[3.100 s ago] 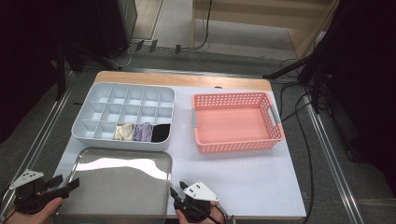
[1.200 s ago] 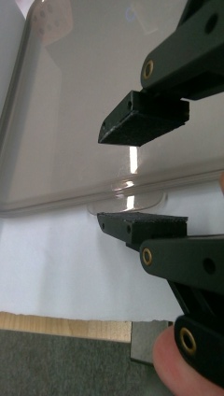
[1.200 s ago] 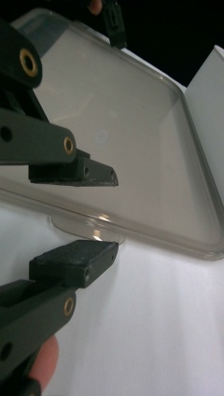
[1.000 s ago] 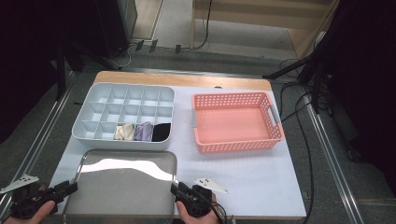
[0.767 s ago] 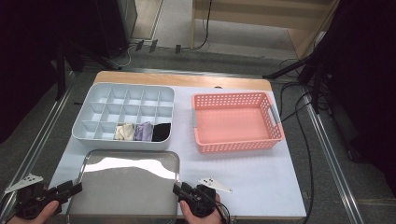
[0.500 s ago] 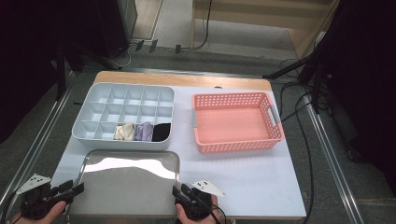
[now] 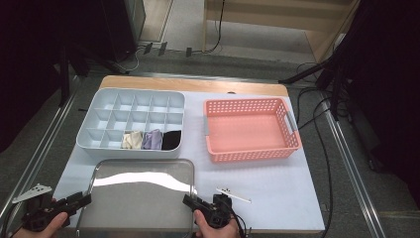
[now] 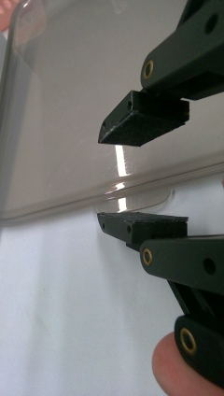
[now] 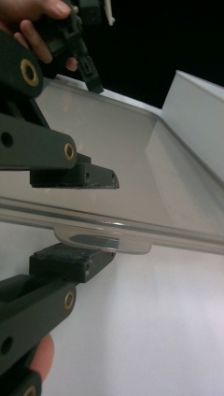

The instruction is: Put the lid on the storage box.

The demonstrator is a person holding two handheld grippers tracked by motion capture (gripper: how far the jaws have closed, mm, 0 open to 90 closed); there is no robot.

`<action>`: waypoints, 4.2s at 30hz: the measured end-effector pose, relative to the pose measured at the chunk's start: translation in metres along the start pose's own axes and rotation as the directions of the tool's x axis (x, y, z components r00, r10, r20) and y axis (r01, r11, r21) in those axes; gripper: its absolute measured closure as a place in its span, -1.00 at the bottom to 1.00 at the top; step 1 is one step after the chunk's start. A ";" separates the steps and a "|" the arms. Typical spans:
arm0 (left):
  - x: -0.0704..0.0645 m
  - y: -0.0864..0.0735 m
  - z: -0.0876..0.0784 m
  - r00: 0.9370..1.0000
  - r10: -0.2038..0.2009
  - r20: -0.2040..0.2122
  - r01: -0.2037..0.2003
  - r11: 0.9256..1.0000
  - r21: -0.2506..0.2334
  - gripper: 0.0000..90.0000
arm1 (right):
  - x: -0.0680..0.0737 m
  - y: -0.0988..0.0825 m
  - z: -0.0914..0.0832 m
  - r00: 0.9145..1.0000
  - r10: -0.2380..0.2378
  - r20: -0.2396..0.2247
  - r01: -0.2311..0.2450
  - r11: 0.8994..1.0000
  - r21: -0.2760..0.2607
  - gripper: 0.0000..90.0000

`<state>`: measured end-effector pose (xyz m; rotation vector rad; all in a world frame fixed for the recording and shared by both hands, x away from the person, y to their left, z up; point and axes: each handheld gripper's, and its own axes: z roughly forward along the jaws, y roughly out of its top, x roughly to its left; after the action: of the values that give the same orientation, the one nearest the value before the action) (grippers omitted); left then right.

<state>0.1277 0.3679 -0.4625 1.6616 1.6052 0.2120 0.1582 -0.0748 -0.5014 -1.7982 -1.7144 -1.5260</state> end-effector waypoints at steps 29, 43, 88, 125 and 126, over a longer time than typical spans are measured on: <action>0.001 0.002 0.005 1.000 -0.008 0.006 0.008 0.999 -0.050 0.26 | 0.000 -0.001 0.000 0.966 -0.256 -0.028 0.253 0.964 -0.081 0.43; 0.001 0.009 -0.013 0.995 -0.068 0.069 0.078 0.984 -0.161 0.58 | 0.008 0.007 -0.004 0.974 -0.226 -0.017 0.224 0.971 -0.084 0.48; 0.009 0.030 0.004 0.998 0.024 -0.050 -0.033 0.983 -0.178 0.06 | 0.025 0.023 0.039 0.937 -0.334 0.104 0.345 0.931 -0.118 0.09; 0.016 0.028 0.016 0.998 0.041 -0.046 -0.047 0.987 -0.152 0.11 | 0.025 0.020 0.050 0.930 -0.348 0.118 0.357 0.931 -0.071 0.55; 0.016 0.026 0.016 0.998 0.045 -0.047 -0.051 0.988 -0.144 0.07 | 0.026 0.017 0.049 0.926 -0.355 0.130 0.364 0.930 -0.049 0.54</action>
<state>0.1606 0.3784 -0.4632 1.5937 1.5451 0.3838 0.1914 -0.0273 -0.4946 -1.7068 -2.1731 -1.6632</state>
